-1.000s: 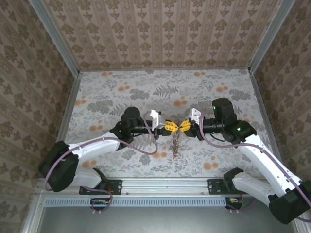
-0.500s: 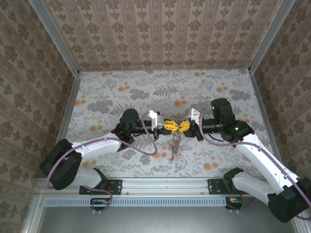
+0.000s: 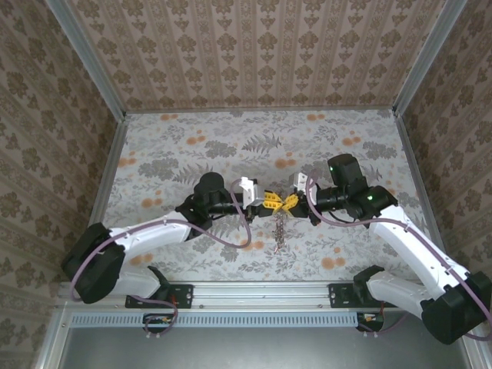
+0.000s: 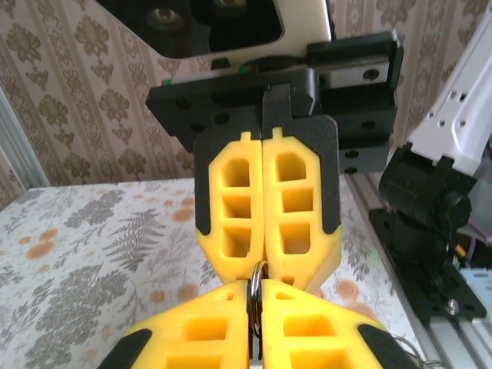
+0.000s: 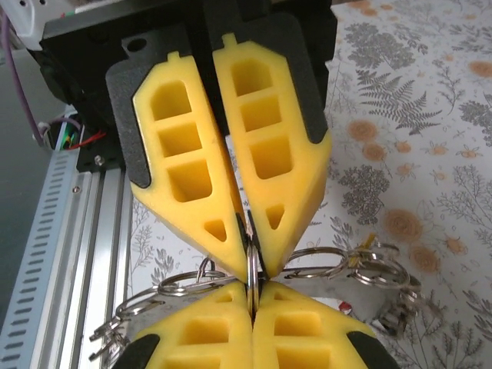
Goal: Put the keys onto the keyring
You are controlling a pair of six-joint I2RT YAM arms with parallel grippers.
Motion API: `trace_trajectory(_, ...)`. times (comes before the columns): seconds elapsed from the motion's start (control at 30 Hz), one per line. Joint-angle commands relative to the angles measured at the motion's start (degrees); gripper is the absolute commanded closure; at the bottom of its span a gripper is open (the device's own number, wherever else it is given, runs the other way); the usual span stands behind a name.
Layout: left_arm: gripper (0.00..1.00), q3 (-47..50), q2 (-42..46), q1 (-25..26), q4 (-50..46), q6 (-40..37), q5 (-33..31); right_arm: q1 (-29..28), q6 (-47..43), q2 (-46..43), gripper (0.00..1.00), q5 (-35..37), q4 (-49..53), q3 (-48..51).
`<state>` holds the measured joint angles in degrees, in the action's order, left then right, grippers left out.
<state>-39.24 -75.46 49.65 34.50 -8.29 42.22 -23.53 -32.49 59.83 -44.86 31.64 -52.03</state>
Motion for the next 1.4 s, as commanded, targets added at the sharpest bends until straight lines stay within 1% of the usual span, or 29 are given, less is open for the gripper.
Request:
trace_trajectory(0.0,0.86,-5.4,2.5,-0.5,-22.3,-10.2,-2.3,0.0,-4.6,-0.3,1.0,3.9,7.9,-4.9)
trace_trajectory(0.03,0.81,-6.6,2.4,-0.5,-26.1,-11.5,-2.5,-0.1,-5.8,0.0,1.0,5.2,9.4,-5.6)
trace_trajectory(0.07,0.8,-7.6,2.2,-0.5,-28.4,-12.1,-2.6,-0.4,-7.3,0.4,1.0,6.8,10.8,-6.2)
trace_trajectory(0.13,0.79,-9.1,1.0,-0.5,-29.8,-11.8,-1.1,-1.1,-9.9,1.1,1.0,9.5,12.8,-7.0)
trace_trajectory(0.2,0.77,-10.4,-0.1,-0.4,-30.0,-10.9,-0.3,-1.3,-10.7,1.6,1.0,10.3,13.2,-7.4)
trace_trajectory(0.3,0.77,-11.5,-1.5,-0.4,-28.3,-9.3,0.4,-2.0,-10.9,2.2,1.0,10.6,13.3,-7.9)
trace_trajectory(0.43,0.73,-10.6,-2.1,-0.4,-20.0,-5.1,2.2,-3.1,-11.7,2.3,1.0,11.2,12.9,-7.8)
trace_trajectory(0.47,0.73,-10.8,-2.4,-0.4,-19.2,-4.8,2.8,-3.3,-11.9,2.2,1.0,11.4,12.8,-7.7)
trace_trajectory(0.67,0.72,-12.8,-4.4,0.5,-20.3,-5.4,5.9,-3.9,-11.1,2.5,1.0,11.3,11.0,-7.4)
trace_trajectory(0.73,0.73,-13.4,-5.0,1.3,-21.6,-7.1,6.5,-4.1,-11.2,2.6,1.0,11.5,10.7,-7.4)
trace_trajectory(0.83,0.75,-14.8,-6.1,2.6,-24.4,-9.8,5.0,-4.2,-11.0,2.3,1.0,11.8,9.9,-7.3)
trace_trajectory(0.9,0.77,-15.0,-7.0,3.0,-24.4,-10.0,4.3,-4.2,-11.0,2.0,1.0,11.9,9.5,-7.1)
trace_trajectory(1.0,0.77,-15.1,-7.5,3.5,-24.5,-10.7,2.7,-4.2,-10.9,1.7,1.0,11.9,9.4,-7.1)
trace_trajectory(1.03,0.8,-15.0,-7.6,3.5,-24.4,-10.9,3.0,-4.2,-11.0,1.7,1.0,12.0,9.6,-7.2)
trace_trajectory(1.07,0.89,-15.1,-7.6,3.5,-24.5,-11.2,3.1,-4.2,-11.3,1.6,1.0,12.1,9.9,-7.2)
trace_trajectory(1.1,1.0,-15.1,-7.5,3.5,-24.8,-11.3,2.9,-4.2,-11.4,1.6,1.0,12.4,10.1,-7.3)
trace_trajectory(1.27,1.0,-14.4,-5.9,3.5,-25.4,-13.1,2.6,-3.9,-10.4,0.0,1.0,12.4,8.8,-5.7)
trace_trajectory(1.37,1.0,-12.9,-4.5,3.4,-24.3,-13.2,0.9,-1.7,-8.1,-2.1,1.0,8.5,6.2,-4.0)
